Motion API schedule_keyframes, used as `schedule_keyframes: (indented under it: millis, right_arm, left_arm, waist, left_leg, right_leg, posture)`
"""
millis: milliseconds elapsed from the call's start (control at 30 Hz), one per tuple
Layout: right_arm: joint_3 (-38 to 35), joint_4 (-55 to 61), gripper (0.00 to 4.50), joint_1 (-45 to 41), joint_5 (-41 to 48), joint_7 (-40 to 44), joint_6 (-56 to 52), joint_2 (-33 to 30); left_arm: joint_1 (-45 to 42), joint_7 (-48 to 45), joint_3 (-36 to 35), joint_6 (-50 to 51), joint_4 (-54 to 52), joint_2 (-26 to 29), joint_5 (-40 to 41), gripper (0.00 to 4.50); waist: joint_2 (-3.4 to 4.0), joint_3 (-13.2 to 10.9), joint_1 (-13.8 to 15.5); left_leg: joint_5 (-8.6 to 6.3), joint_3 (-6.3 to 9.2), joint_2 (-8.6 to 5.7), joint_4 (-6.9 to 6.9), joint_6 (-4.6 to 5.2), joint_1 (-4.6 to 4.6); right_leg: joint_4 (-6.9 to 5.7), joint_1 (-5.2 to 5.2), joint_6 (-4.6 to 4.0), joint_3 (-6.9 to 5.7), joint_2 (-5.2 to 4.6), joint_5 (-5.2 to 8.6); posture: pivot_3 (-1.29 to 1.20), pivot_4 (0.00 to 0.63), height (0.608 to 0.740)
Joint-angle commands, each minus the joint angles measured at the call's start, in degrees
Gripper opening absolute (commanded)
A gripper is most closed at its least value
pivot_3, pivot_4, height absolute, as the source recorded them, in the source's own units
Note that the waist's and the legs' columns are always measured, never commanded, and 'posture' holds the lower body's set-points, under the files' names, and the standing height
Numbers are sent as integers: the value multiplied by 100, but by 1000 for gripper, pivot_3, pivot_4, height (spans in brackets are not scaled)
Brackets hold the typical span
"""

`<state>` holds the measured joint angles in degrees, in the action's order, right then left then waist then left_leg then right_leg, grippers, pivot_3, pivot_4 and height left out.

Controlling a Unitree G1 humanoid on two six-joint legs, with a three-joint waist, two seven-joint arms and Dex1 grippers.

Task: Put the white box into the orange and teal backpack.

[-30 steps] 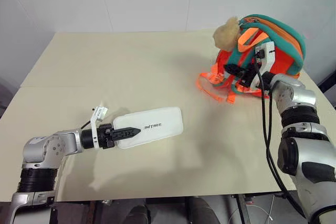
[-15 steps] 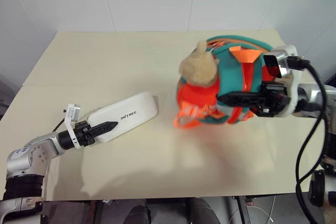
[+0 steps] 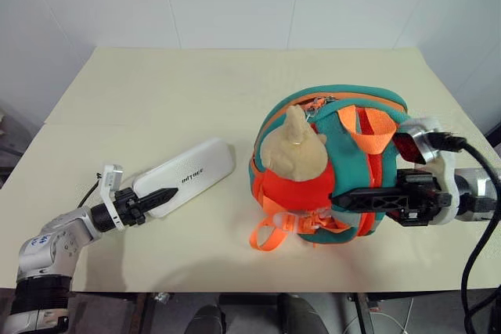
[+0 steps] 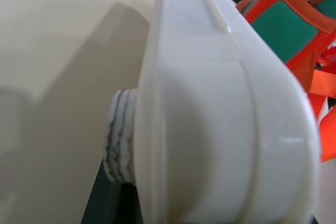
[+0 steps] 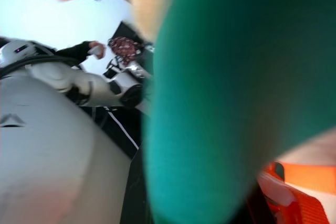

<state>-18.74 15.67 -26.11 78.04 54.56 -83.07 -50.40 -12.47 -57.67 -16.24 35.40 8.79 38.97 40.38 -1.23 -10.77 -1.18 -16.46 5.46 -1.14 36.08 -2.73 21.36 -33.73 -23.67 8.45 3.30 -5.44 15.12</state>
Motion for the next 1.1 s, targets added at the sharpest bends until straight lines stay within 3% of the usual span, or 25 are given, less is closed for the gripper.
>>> schedule_keyframes:
  millis: [33, 333, 600, 900, 1100]
  right_arm:
    - [183, 21, 546, 129, -384, 342, 458, -153]
    - [851, -417, 546, 206, -1254, 887, 1242, -68]
    - [1241, -647, 546, 97, -1693, 1201, 1579, -38]
    - [1250, -590, 546, 127, -1787, 1283, 1630, -29]
    - [1128, -482, 546, 234, -1725, 1224, 1596, -36]
  left_arm:
    - [-40, -110, -576, 158, -673, 112, 591, 1261]
    - [-71, 114, -1444, 1195, -1962, 575, 1959, 1261]
    - [-769, 115, -1029, 1460, -2376, 634, 2409, 1261]
    - [-1554, -696, 20, 1103, -1975, 786, 1670, 1261]
    - [-2140, -843, 341, -611, -1129, 391, 436, 1261]
  waist:
    - [0, 0, 9]
    - [-1, -1, 27]
    - [-4, -2, 102]
    - [-4, -3, 86]
    - [-4, -3, 110]
  left_leg:
    - [0, 1, 0, 1, 0, 5]
    - [-1, 0, 1, 2, 1, 4]
    - [-1, 1, 2, 10, 1, 3]
    - [-1, -1, 2, 6, 1, 0]
    - [-1, -3, 2, 8, 1, -1]
  right_leg:
    - [0, -3, 0, -2, 1, 0]
    - [2, -3, 1, -3, 4, 0]
    - [1, 1, 0, -4, 10, 0]
    - [6, 4, 0, -2, 14, 0]
    - [10, 8, 0, -3, 13, 1]
  posture:
    - [0, 150, 740]
    - [0, 150, 740]
    - [0, 150, 740]
    - [0, 150, 740]
    - [0, 150, 740]
